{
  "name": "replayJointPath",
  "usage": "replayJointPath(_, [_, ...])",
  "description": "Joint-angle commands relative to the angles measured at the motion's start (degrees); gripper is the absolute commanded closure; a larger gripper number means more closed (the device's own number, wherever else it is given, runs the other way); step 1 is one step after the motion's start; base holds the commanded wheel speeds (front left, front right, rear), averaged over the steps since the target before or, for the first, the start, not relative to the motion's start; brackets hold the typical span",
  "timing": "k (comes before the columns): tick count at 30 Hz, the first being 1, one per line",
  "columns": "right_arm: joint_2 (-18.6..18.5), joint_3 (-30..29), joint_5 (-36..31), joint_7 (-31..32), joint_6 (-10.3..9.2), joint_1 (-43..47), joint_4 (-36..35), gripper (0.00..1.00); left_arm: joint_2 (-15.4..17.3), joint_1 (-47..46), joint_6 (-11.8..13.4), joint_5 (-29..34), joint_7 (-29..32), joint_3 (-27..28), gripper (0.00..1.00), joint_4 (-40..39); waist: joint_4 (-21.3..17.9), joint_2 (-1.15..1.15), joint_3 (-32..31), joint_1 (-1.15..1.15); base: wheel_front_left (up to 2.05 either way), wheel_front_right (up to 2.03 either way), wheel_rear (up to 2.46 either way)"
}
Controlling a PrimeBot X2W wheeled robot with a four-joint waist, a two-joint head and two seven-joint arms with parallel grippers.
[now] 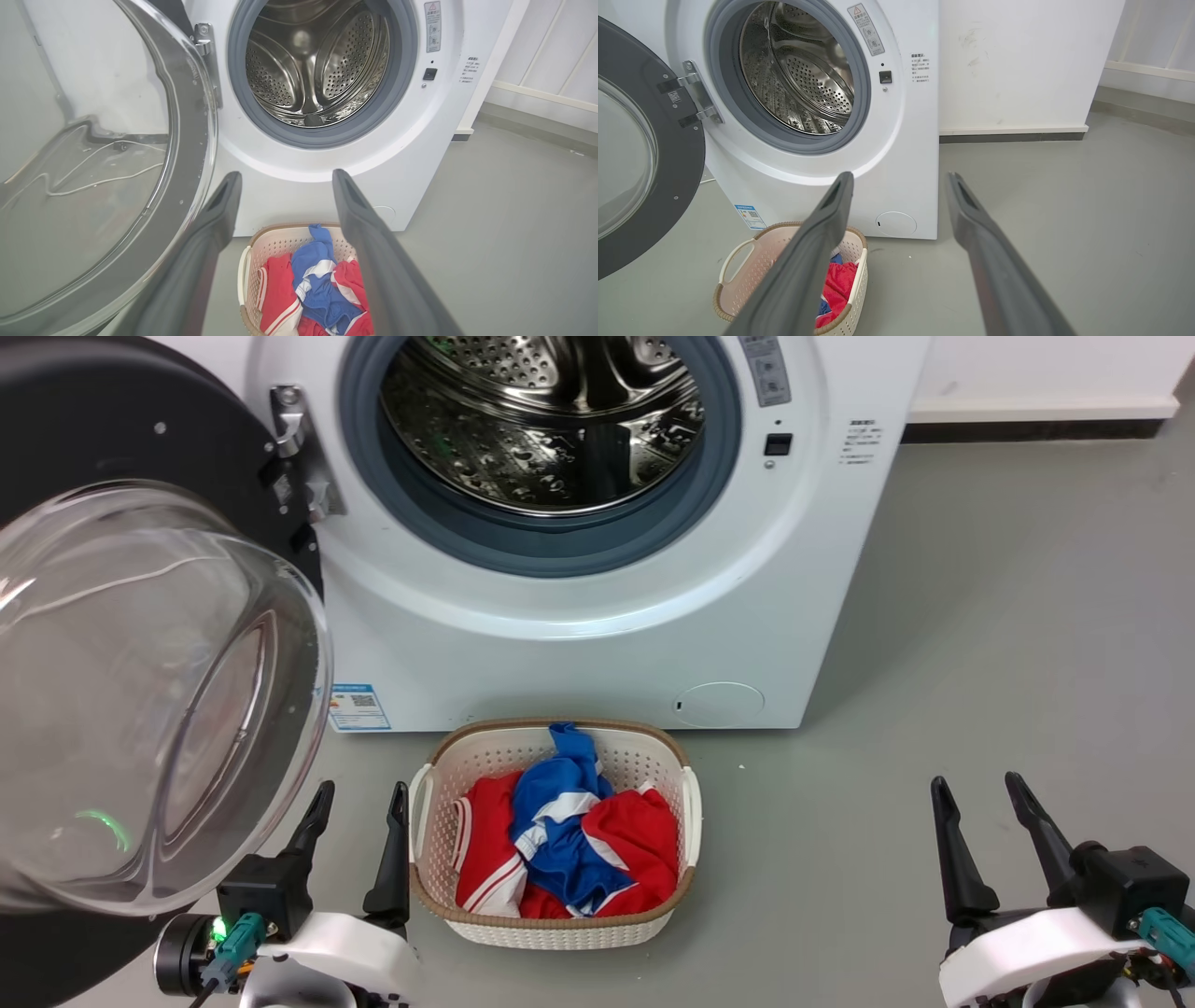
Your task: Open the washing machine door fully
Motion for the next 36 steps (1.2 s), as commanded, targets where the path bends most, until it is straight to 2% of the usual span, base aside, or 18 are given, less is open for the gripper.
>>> replayJointPath(1, [0.0, 0.0, -0.2, -0.2, 0.01, 0.1, 0.1, 0.0, 0.2, -0.6, 0.1, 0.2, -0.4, 0.0, 0.0, 0.1, -0.4, 0.0, 0.0, 0.0, 0.0, 0.0, 0.0])
replayJointPath(26, [0.0, -0.5, 0.5, -0.3, 0.0, 0.0, 0.4, 0.0, 0.9, -0.7, 1.0, 0.0, 0.1, -1.5, 0.0, 0.2, -1.7, 0.0, -0.3, 0.0, 0.0, 0.0, 0.0])
replayJointPath(27, [0.0, -0.5, 0.5, -0.1, 0.01, 0.0, 0.3, 1.0, 0.8, -0.5, 1.0, -0.1, 0.1, -1.5, 1.0, 0.2, -1.7, 0.0, -0.3, 0.0, 0.0, 0.0, 0.0])
replayJointPath(30, [0.0, -0.3, 1.1, 0.0, 0.01, 0.6, 1.6, 1.0, 0.3, 0.1, 0.9, -0.7, 0.3, -1.6, 1.0, 1.5, -1.7, 0.0, -0.3, 0.0, 0.0, 0.0, 0.0])
replayJointPath(36, [-0.1, -0.5, 8.6, 1.0, 0.01, 0.0, 2.3, 1.0, -0.4, -0.3, 0.0, -7.1, 1.8, -0.1, 1.0, 2.0, -1.5, 0.0, -0.4, 0.0, 0.0, 0.0, 0.0])
